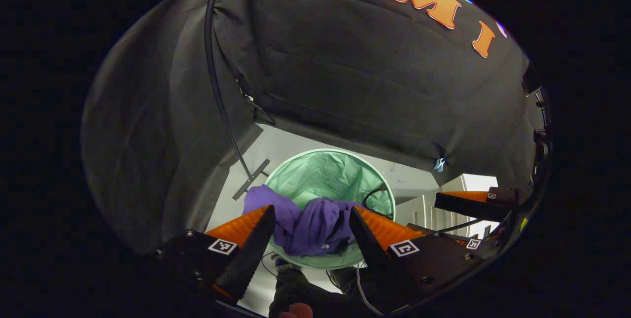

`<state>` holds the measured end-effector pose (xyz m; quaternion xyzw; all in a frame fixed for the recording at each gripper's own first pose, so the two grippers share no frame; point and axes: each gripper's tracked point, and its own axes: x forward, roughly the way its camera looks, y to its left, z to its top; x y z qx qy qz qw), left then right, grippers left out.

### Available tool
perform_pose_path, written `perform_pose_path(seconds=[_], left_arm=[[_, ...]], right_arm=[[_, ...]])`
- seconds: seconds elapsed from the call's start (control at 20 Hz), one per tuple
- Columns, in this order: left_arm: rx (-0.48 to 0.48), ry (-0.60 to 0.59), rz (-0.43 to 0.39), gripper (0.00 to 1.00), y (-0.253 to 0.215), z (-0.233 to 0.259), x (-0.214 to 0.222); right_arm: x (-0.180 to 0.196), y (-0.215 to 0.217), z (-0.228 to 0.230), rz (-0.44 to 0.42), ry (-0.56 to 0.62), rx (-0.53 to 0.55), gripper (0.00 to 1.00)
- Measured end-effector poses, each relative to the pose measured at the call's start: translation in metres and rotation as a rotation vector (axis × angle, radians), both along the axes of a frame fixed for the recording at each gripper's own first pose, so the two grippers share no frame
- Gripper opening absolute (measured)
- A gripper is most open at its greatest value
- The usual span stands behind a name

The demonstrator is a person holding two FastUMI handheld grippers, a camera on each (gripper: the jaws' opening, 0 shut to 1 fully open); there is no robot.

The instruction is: Grasp the clothes on the hanger with both hands and then place them into the laundry hamper below.

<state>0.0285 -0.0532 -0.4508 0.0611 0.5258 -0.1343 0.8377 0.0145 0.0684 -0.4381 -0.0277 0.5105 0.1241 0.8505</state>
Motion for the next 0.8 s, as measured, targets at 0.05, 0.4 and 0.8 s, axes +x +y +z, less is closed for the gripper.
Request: perform_pose_path(seconds=[0.05,0.4,0.8], left_arm=[[0.002,-0.008,-0.01,0.98,0.002,0.001,0.0],[-0.072,-0.121,-0.064,0.97,-0.003,0.05,0.018],[-0.189,-0.422,-0.068,0.97,-0.002,0.193,0.061]], right_arm=[[0.002,0.001,0.001,-0.001,-0.009,-0.002,0.97],[0.022,0.018,0.04,-0.068,-0.134,0.005,0.97],[0.055,0.038,0.186,-0.181,-0.47,0.072,0.97]])
